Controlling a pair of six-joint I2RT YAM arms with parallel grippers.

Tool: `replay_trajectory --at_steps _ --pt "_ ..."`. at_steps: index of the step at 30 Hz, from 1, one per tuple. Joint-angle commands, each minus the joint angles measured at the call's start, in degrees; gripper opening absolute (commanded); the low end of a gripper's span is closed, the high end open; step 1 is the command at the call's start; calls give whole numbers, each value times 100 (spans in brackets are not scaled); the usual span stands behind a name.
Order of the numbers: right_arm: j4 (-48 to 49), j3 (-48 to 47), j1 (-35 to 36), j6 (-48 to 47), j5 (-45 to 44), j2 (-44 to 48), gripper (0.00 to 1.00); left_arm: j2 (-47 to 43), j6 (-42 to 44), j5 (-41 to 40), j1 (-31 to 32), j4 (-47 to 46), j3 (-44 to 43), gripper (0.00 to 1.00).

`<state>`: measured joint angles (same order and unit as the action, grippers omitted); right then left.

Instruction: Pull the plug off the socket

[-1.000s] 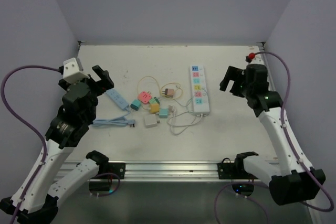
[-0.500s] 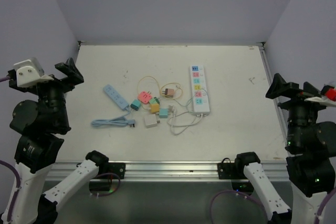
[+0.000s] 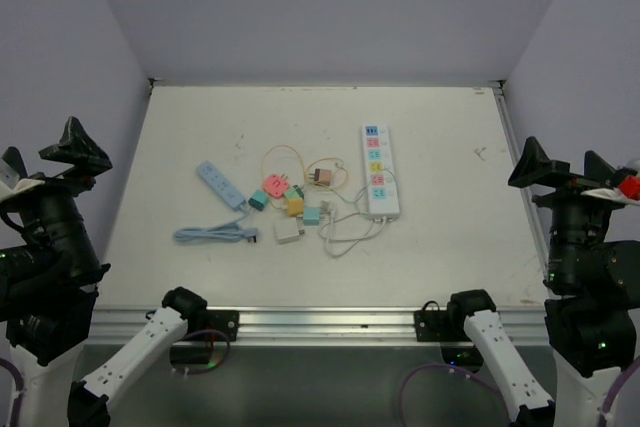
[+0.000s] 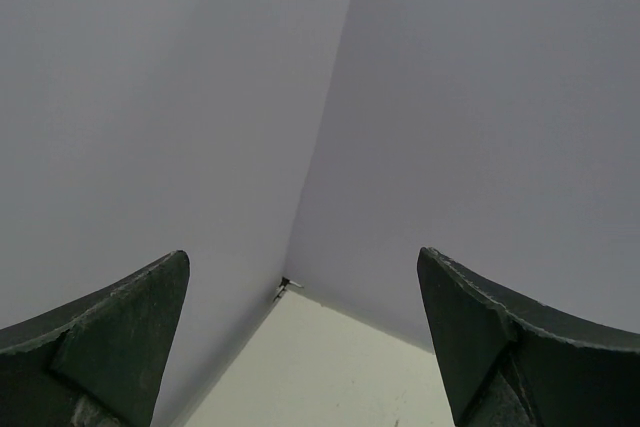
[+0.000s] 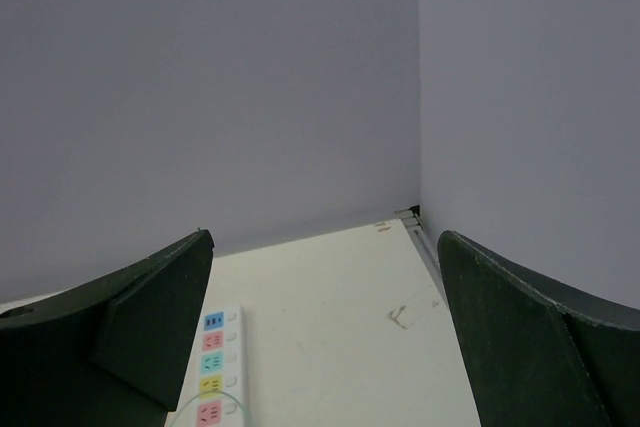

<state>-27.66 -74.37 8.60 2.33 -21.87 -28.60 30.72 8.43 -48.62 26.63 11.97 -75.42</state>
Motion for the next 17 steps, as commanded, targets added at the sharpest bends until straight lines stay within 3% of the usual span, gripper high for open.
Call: replay_trajectory --at_steps 1,17 --pt "296 107 -8 -101 183 -190 99 -13 362 -244 -18 -467 54 100" --pt "419 159 -8 -92 447 -322 99 -31 458 -297 -18 -810 159 99"
